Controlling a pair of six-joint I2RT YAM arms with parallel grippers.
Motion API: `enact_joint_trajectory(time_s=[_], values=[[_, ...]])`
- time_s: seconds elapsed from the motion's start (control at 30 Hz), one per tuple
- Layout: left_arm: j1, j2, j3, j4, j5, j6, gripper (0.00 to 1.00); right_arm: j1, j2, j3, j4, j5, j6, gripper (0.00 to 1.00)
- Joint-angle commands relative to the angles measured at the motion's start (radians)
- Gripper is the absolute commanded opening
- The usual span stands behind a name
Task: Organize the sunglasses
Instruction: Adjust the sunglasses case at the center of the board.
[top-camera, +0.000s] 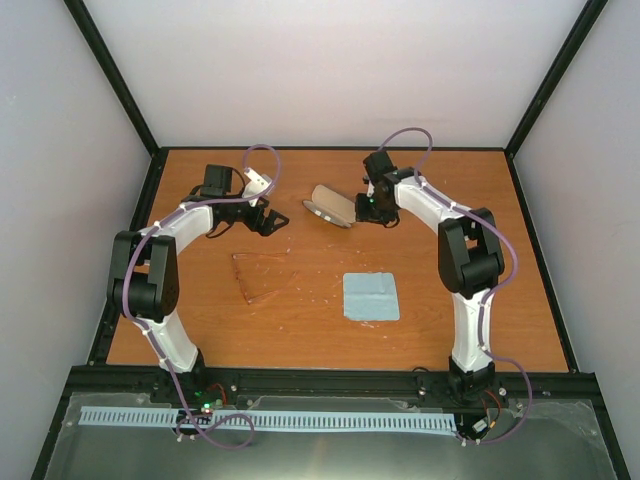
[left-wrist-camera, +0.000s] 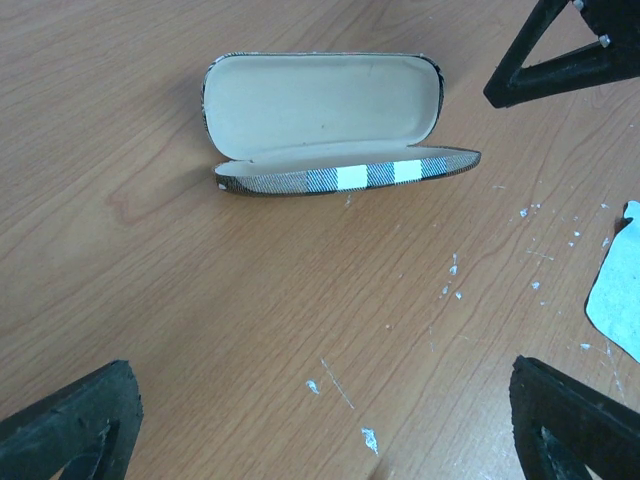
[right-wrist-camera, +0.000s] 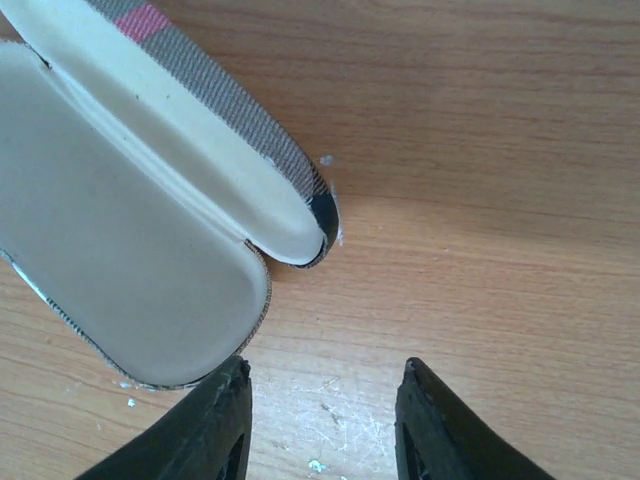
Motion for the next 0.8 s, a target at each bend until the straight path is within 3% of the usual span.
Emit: enact_joint_trajectory(time_s=[0.0, 0.77], values=[[0.002, -0.021, -0.008, 0.020, 0.015, -0.004, 0.99, 0.000, 0.046, 0.046, -0.005, -0.041, 0.035, 0.36], [0.011, -0.026, -0.024, 0.034, 0.011, -0.005, 0.99, -0.001, 0.241, 0.299, -0.149, 0.007, 0.023, 0.35]])
